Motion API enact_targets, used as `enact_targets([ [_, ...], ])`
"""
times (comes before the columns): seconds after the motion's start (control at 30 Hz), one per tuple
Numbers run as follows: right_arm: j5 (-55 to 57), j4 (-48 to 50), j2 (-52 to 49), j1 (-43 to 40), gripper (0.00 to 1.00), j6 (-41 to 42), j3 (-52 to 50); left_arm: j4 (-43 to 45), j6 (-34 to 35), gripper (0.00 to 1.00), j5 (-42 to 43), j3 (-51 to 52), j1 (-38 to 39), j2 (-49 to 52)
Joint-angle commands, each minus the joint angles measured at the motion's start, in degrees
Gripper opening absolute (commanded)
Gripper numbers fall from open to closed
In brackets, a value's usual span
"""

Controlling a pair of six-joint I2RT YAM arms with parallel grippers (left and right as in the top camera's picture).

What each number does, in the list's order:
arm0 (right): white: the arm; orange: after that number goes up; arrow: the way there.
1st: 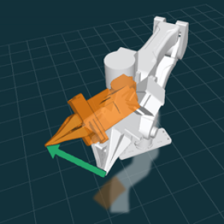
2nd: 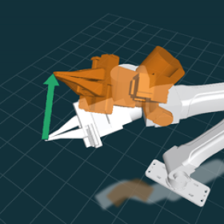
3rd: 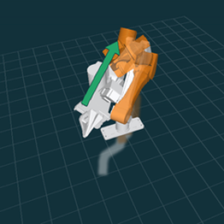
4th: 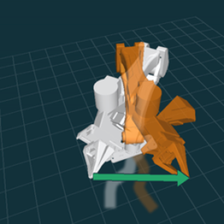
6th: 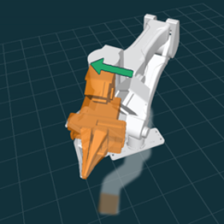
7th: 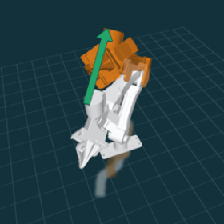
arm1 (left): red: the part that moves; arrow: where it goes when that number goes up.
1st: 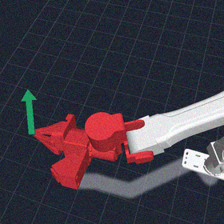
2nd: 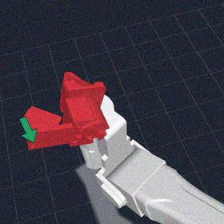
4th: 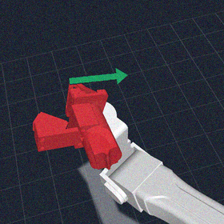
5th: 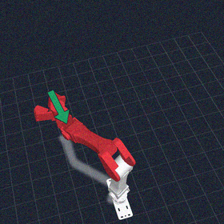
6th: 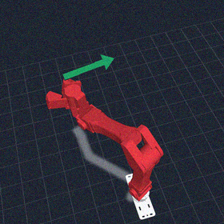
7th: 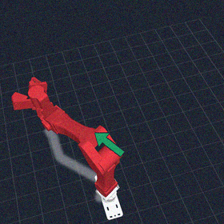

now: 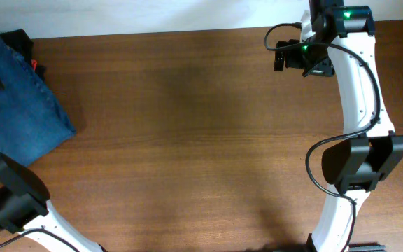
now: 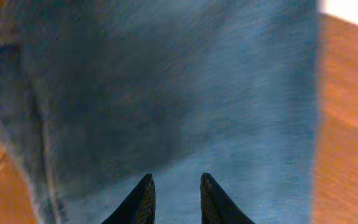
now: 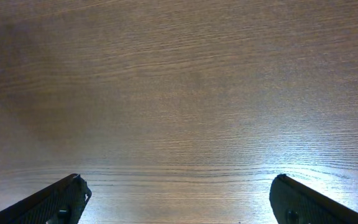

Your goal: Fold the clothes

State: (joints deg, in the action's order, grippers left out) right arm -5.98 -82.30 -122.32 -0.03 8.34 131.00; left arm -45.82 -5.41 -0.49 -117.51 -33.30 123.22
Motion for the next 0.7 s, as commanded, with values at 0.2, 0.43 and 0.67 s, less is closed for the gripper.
enact_targets([
  [0.2,0.48,0.02,-0.24,-0.37,0.99,-0.35,-0.28,4.35,4.76,0.16,1.36,7.28,-4.2,1.25],
  [0.43,0.48,0.0,-0.24,-0.37,0.99,-0.35,-0.28,8.57,4.55,0.17,1.42,10.86,-4.35,3.08],
  [0.67,0.5,0.0,-0.24,-0.37,0.99,-0.35,-0.28,5.62,4.59,0.32,3.13,2.19,-3.72,-3.56],
])
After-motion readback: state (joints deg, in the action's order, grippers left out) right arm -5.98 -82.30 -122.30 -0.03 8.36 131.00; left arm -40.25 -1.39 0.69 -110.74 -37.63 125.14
